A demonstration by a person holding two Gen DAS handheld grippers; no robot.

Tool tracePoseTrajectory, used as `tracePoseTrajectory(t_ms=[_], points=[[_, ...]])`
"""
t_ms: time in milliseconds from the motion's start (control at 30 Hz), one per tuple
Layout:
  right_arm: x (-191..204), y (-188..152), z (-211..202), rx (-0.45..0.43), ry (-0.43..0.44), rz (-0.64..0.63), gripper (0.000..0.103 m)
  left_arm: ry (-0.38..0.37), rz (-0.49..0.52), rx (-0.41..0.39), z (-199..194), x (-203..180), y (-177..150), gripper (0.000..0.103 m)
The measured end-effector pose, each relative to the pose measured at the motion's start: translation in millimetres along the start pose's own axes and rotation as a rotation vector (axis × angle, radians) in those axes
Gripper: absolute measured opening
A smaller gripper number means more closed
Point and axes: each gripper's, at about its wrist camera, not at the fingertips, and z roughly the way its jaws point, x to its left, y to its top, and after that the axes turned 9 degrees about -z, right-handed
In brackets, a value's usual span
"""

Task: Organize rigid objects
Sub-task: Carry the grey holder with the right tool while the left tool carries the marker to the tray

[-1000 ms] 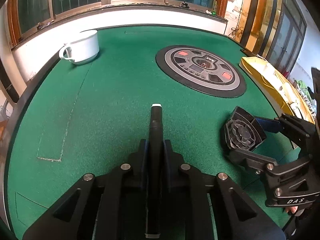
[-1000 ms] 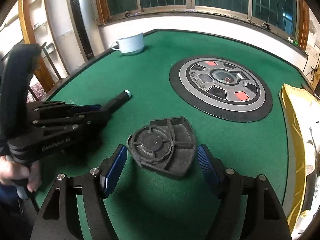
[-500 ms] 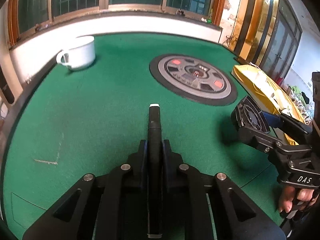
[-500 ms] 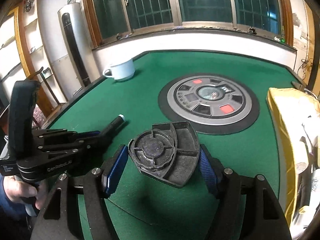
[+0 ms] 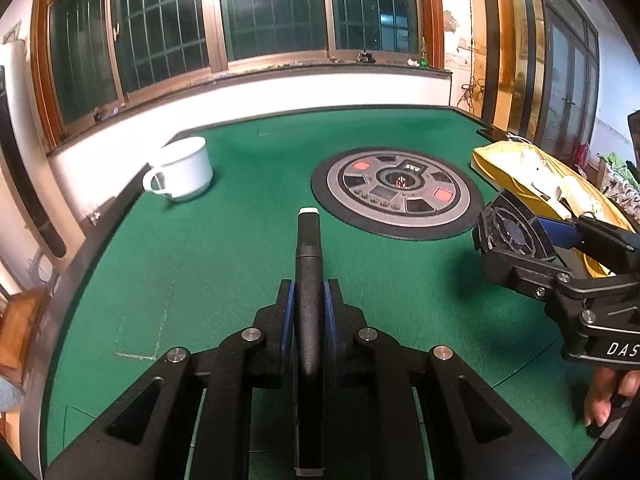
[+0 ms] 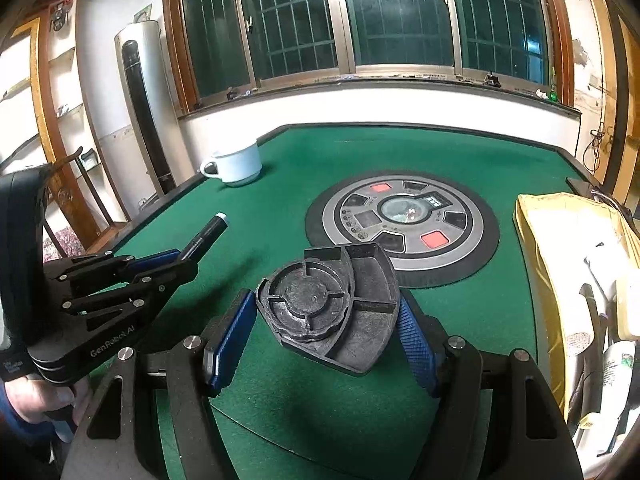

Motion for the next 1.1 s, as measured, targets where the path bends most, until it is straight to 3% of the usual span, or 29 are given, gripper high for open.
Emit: tracePoseTrajectory(t_ms=[533, 1100], points=[[-2, -2, -11, -0.038, -0.001, 0.013, 0.065, 0.046, 0.043, -0.072, -15, -16, -3, 0.012], [-4, -2, -18, -0.057, 0.0, 0.026, 0.065, 0.057, 0.077, -0.069, -17, -26, -6, 0.012]])
